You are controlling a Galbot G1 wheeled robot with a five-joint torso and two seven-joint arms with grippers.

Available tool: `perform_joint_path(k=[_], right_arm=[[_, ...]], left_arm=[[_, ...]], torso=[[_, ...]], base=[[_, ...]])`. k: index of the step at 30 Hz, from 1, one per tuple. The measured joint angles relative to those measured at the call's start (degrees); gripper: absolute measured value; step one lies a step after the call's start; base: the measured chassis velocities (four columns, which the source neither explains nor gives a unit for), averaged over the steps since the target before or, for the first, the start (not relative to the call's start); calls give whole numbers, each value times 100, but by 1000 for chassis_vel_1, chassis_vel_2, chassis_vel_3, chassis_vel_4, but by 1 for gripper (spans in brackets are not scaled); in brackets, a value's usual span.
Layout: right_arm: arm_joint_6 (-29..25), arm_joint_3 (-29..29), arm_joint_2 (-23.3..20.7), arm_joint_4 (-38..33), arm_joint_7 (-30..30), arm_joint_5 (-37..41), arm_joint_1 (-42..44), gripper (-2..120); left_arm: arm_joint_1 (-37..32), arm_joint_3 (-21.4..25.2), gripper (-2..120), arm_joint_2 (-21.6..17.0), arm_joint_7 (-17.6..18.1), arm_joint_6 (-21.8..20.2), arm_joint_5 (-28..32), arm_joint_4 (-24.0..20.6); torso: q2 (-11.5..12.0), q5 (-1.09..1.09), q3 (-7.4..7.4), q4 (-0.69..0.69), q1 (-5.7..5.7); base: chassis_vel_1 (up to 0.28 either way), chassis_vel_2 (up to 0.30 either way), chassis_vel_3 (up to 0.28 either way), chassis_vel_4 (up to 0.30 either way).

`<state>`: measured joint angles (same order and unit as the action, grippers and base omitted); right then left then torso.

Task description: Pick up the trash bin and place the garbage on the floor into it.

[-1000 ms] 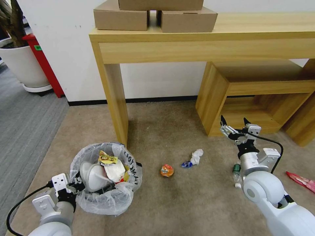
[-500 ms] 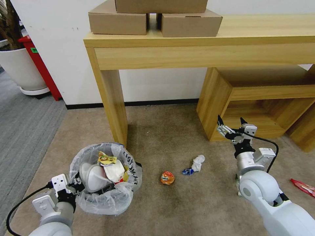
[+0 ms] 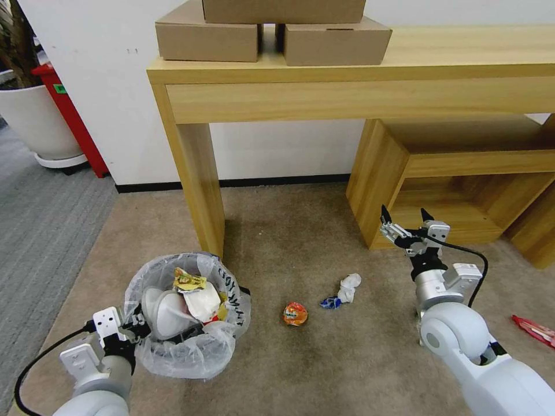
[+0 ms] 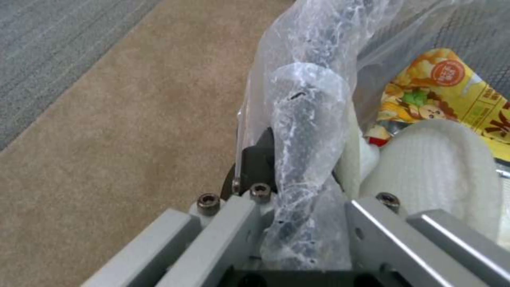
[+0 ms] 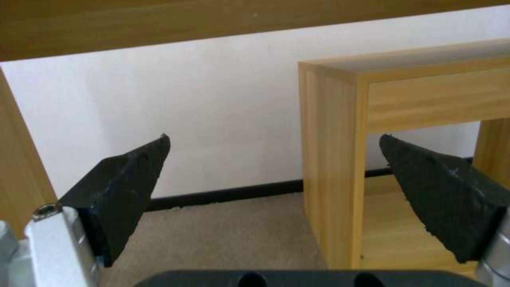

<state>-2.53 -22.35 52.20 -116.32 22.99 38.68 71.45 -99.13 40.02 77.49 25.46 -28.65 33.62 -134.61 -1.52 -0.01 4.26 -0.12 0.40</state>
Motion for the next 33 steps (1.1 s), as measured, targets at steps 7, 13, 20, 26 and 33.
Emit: perform_joint_path(k=[7,13,20,26,33], right_arm=[[-43,74,17,62,-7,-21,-58,100],[2,93,18,63,-23,-32,-70,100],[-80,104,17,122,-64,-98,-53,100],[-238,231,34,211,-146,-197,-63,100],[-246,279,37,266,-148,-192,-147,100]], left_arm=[[-2,12,1,6,0,5,0,13],[7,21,1,6,1,7,-1,28],[43,-3,1,27,2,11,-10,71],[39,-55,1,19,7,-31,32,80],[84,-71,1,-20,26,-90,134,112]], torso=[[0,1,0,-1,0],[0,1,-1,-1,-2],[0,1,-1,-1,-1],[0,1,-1,-1,-1],[0,1,-1,-1,-1]], base=[[0,0,0,0],[0,0,0,0],[0,0,0,0],[0,0,0,0],[0,0,0,0]])
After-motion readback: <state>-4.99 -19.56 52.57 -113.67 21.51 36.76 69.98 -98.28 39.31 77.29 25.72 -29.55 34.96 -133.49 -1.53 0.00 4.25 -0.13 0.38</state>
